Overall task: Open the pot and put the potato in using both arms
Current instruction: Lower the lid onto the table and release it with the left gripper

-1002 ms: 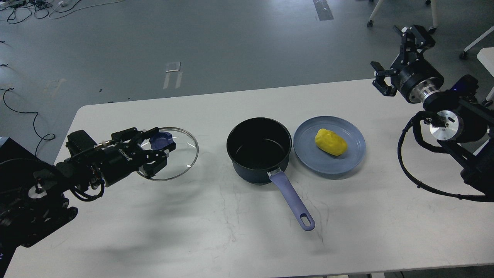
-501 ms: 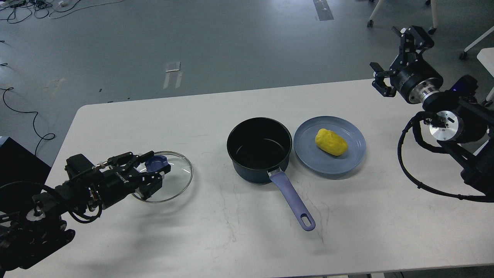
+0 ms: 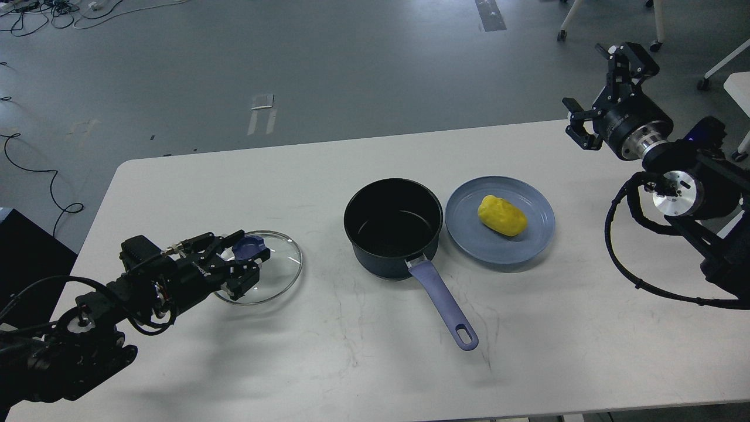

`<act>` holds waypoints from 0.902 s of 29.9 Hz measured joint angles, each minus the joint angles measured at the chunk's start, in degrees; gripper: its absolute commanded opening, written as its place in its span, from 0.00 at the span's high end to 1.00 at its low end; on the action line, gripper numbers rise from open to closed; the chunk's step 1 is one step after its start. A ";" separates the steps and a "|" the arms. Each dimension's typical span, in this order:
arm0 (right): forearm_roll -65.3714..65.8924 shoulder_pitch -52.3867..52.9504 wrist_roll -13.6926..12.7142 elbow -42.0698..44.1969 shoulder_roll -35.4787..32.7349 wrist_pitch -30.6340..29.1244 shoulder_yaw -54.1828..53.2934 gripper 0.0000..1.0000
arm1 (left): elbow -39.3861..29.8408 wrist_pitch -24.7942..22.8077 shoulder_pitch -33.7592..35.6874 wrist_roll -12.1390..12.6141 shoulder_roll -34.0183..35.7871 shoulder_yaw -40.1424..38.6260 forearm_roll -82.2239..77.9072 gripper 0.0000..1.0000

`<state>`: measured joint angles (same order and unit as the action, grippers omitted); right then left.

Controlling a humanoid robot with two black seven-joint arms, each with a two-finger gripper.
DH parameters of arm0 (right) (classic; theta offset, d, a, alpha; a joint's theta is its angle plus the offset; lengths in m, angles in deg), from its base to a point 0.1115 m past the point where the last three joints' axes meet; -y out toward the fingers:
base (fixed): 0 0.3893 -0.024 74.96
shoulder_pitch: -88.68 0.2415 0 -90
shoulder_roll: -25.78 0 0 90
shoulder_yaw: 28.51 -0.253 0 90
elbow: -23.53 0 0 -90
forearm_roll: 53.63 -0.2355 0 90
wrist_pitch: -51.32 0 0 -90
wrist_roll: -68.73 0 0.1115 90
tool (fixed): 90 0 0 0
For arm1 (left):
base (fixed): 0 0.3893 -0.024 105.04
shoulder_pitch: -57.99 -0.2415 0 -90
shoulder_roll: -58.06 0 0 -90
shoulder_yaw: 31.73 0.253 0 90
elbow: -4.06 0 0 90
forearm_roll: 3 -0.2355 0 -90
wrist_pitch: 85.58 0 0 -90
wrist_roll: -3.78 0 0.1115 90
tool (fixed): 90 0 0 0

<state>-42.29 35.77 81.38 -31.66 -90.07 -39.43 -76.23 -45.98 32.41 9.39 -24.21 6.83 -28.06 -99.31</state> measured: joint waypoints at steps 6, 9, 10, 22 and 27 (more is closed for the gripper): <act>0.00 -0.09 0.00 -0.03 -0.08 0.11 0.00 0.00 | 0.13 0.00 0.03 0.00 -0.37 -0.05 2.54 0.01; 0.00 -0.09 0.04 -0.03 -0.08 0.13 0.00 0.00 | 0.12 0.00 0.19 0.00 -1.15 0.02 4.00 0.01; 0.00 -0.09 0.06 -0.03 -0.08 0.13 -0.02 0.00 | 0.12 0.00 0.24 0.00 -1.43 0.08 4.32 0.01; 0.07 0.70 0.09 -0.22 -1.56 -0.49 -0.09 0.00 | -1.27 0.01 6.42 0.01 -1.90 -0.26 19.34 0.02; 0.63 1.55 0.10 -0.25 -1.90 -0.77 0.25 0.00 | -2.99 0.00 12.79 0.00 -1.73 -1.19 32.02 0.02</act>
<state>-41.66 37.32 81.48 -31.91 -91.97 -40.20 -75.98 -48.97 32.42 22.19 -24.21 5.10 -29.25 -67.28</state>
